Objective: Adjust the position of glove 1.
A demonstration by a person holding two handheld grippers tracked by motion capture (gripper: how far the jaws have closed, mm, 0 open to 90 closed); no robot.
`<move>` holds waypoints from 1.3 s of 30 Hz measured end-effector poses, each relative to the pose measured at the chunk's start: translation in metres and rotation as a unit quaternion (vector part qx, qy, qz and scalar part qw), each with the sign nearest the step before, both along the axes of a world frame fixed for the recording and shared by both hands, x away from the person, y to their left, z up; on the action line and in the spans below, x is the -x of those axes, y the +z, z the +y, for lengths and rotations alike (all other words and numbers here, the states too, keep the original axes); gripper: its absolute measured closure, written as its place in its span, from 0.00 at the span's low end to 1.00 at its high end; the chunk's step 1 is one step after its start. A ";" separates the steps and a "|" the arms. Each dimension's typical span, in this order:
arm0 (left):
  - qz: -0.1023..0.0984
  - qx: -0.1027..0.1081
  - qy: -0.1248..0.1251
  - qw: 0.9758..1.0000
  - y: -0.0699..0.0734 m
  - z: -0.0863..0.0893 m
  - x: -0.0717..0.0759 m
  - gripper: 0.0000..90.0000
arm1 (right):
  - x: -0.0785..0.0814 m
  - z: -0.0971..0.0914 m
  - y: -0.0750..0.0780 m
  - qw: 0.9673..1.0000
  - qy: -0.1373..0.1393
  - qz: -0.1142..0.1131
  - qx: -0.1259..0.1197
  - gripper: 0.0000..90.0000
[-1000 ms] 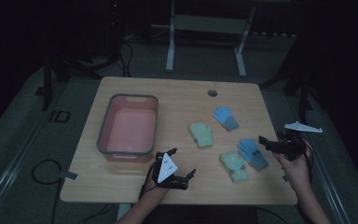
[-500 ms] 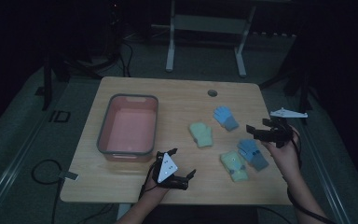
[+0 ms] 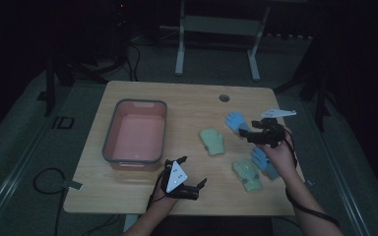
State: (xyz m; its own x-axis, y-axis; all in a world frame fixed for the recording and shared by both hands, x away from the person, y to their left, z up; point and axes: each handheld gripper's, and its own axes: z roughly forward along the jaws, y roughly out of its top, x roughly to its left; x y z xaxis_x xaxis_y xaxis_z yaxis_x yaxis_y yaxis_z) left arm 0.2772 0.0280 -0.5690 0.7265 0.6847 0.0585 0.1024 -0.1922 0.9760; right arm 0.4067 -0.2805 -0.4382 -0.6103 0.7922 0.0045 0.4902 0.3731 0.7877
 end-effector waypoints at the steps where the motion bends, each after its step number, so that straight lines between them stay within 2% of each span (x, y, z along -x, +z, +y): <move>1: 0.001 0.000 0.001 1.000 0.000 0.000 0.000 0.02 | -0.001 0.003 -0.001 1.000 0.002 0.001 0.004 0.36; 6: 0.001 0.001 0.001 1.000 0.000 0.000 0.000 0.02 | -0.006 0.018 -0.009 1.000 0.023 0.009 0.020 0.38; 8: 0.001 0.001 0.001 1.000 0.000 0.000 0.000 0.02 | -0.010 0.029 -0.013 0.999 0.040 0.020 0.027 0.51; 11: 0.001 0.002 0.000 1.000 0.000 0.000 0.000 0.02 | -0.012 0.038 -0.014 0.997 0.058 0.023 0.036 0.58; 14: 0.003 0.004 0.001 1.000 0.000 0.001 0.000 0.02 | -0.016 0.047 -0.019 0.995 0.079 0.041 0.038 0.64; 20: 0.001 0.000 -0.002 1.000 0.000 0.000 0.000 0.02 | -0.026 0.068 -0.040 0.990 0.121 0.051 0.058 0.71; 22: -0.001 0.000 -0.001 1.000 0.000 0.000 0.000 0.02 | -0.031 0.074 -0.049 0.988 0.126 0.052 0.071 0.72; 28: 0.001 0.001 -0.004 1.000 0.000 0.001 0.000 0.02 | -0.050 0.082 -0.069 0.985 0.138 0.067 0.083 0.74; 29: 0.002 0.002 -0.004 1.000 0.000 0.001 -0.001 0.02 | -0.053 0.082 -0.071 0.984 0.140 0.070 0.081 0.76; 32: 0.005 0.004 -0.001 1.000 0.000 0.001 -0.001 0.02 | -0.058 0.083 -0.075 0.984 0.142 0.088 0.056 0.78; 34: 0.006 0.001 -0.001 1.000 0.000 0.001 -0.001 0.02 | -0.060 0.085 -0.079 0.985 0.135 0.082 0.074 0.75; 36: 0.001 -0.003 -0.002 1.000 0.000 0.000 0.000 0.02 | -0.064 0.085 -0.083 0.985 0.131 0.086 0.076 0.68; 39: -0.002 -0.006 -0.002 1.000 0.000 -0.001 0.000 0.02 | -0.068 0.084 -0.093 0.982 0.144 0.087 0.090 0.68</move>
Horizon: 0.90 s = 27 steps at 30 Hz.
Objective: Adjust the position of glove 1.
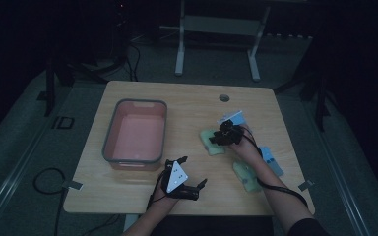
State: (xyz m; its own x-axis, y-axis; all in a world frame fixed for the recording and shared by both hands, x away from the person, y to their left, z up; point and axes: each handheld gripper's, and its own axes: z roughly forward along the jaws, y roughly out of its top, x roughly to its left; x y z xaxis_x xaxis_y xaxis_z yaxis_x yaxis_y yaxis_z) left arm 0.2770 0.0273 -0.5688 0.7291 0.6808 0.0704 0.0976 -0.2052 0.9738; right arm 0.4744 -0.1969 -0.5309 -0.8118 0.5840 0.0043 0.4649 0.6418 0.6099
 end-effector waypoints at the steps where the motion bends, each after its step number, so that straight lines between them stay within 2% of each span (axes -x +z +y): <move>1: 0.000 0.000 0.000 1.000 0.000 0.000 0.000 0.02 | -0.001 -0.001 -0.003 1.000 0.009 -0.001 -0.001 0.68; 7: 0.003 0.005 -0.002 1.000 0.000 0.001 -0.001 0.02 | 0.001 0.005 -0.007 0.999 0.021 -0.004 0.025 0.78; 14: 0.001 -0.001 -0.001 1.000 0.000 0.000 0.000 0.02 | 0.003 0.009 -0.007 1.000 0.004 -0.004 0.027 0.88; 15: 0.001 -0.001 -0.001 1.000 0.000 0.000 0.000 0.02 | 0.004 0.010 -0.008 1.000 -0.010 -0.002 0.024 0.91; 21: 0.003 0.000 -0.001 1.000 0.000 0.000 0.000 0.02 | 0.007 0.012 -0.009 0.999 -0.049 0.000 0.009 0.93; 27: 0.002 0.002 0.000 1.000 0.000 0.000 0.000 0.02 | 0.012 0.016 -0.001 0.997 -0.080 -0.001 0.014 0.96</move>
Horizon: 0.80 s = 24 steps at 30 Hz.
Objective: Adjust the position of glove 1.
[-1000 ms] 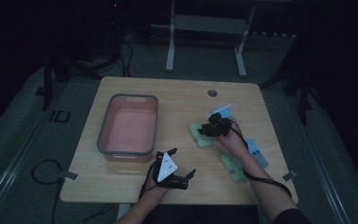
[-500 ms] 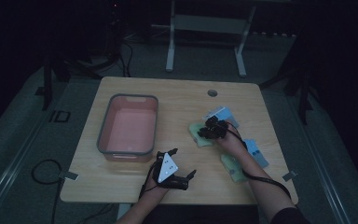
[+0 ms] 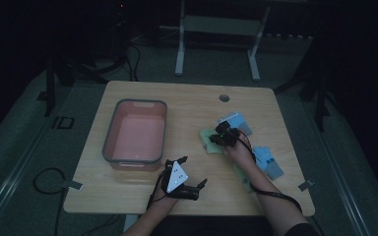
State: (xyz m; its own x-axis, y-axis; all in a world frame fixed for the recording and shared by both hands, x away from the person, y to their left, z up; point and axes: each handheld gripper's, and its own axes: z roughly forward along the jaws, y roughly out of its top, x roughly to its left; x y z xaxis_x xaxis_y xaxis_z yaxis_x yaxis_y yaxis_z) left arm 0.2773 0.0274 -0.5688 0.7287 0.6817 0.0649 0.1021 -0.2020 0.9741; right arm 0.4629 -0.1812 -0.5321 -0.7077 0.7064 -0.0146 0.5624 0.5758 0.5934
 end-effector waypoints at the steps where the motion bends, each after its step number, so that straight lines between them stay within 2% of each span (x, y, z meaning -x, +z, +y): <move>1: 0.000 0.001 0.000 1.000 0.000 0.000 0.000 0.02 | 0.001 0.000 0.003 1.000 -0.009 0.005 -0.005 0.96; 3: -0.002 0.000 -0.002 1.000 0.000 0.000 0.000 0.02 | 0.008 -0.001 0.014 0.999 -0.032 0.010 -0.022 0.97; 9: -0.002 0.000 0.000 1.000 0.000 0.000 0.000 0.02 | 0.029 -0.004 0.038 0.997 -0.072 -0.004 -0.023 0.97; 12: -0.001 0.001 0.000 1.000 0.000 0.000 0.000 0.02 | 0.038 -0.006 0.046 0.996 -0.080 -0.005 -0.030 0.97; 13: -0.001 -0.001 -0.002 1.000 0.000 0.000 0.000 0.02 | 0.048 -0.006 0.052 0.996 -0.081 -0.015 -0.032 0.97; 14: -0.001 -0.001 -0.002 1.000 0.000 0.000 0.000 0.02 | 0.048 -0.006 0.052 0.996 -0.081 -0.015 -0.032 0.97; 15: -0.003 0.000 -0.002 1.000 0.000 0.000 0.000 0.02 | 0.056 -0.006 0.057 0.996 -0.074 -0.018 -0.045 0.97; 18: -0.002 0.002 -0.001 1.000 0.000 0.000 0.000 0.02 | 0.069 -0.004 0.061 0.996 -0.076 -0.024 -0.044 0.97; 20: -0.003 0.002 -0.003 1.000 0.000 0.000 0.001 0.02 | 0.078 -0.001 0.062 0.996 -0.078 -0.037 -0.033 0.97; 21: -0.003 0.002 -0.003 1.000 0.000 0.000 0.001 0.02 | 0.081 0.000 0.061 0.996 -0.077 -0.038 -0.026 0.97; 23: -0.001 0.001 -0.003 1.000 0.000 0.000 0.000 0.02 | 0.086 0.000 0.058 0.995 -0.084 -0.037 -0.029 0.97; 24: 0.000 0.003 -0.002 1.000 0.000 0.000 0.000 0.02 | 0.088 0.001 0.055 0.996 -0.083 -0.038 -0.021 0.97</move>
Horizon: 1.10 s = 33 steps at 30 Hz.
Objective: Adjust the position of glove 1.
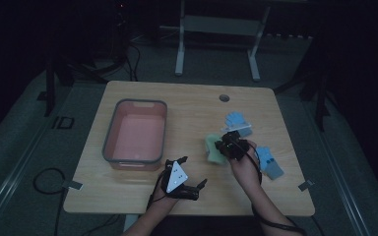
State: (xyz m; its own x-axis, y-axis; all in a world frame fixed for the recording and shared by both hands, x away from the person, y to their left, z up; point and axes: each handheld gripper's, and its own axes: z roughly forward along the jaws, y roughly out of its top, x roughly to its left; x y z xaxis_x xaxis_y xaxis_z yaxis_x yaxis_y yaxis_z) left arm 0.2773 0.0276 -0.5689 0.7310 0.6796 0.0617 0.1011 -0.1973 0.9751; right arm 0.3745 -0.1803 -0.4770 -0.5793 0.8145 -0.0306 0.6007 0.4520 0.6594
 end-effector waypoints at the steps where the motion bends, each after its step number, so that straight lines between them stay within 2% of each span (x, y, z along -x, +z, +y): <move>1: 0.000 0.001 0.000 1.000 0.000 0.000 0.000 0.02 | 0.002 0.001 -0.003 1.000 -0.001 0.000 0.005 0.97; 8: -0.002 0.001 0.000 1.000 0.000 0.000 0.000 0.02 | 0.007 0.006 -0.028 1.000 0.004 0.016 0.018 0.97; 9: -0.002 0.001 0.000 1.000 0.000 0.000 0.000 0.02 | 0.007 0.006 -0.030 1.000 0.003 0.021 0.014 0.97; 15: -0.002 0.001 0.000 1.000 0.000 0.000 0.001 0.02 | 0.002 0.008 -0.044 0.999 -0.001 0.032 0.029 0.97; 20: -0.002 0.000 -0.001 1.000 0.000 0.000 0.000 0.02 | -0.003 0.007 -0.056 0.998 -0.004 0.056 0.025 0.95; 23: -0.002 -0.001 -0.002 1.000 0.000 0.000 0.000 0.02 | -0.004 0.007 -0.057 0.998 -0.002 0.054 0.023 0.94; 29: -0.002 -0.001 -0.001 1.000 0.000 0.000 0.000 0.02 | -0.002 0.001 -0.048 0.999 0.005 0.046 0.009 0.79; 33: -0.003 -0.003 -0.002 1.000 0.000 0.000 0.001 0.02 | -0.001 -0.006 -0.040 0.999 0.019 0.036 0.009 0.76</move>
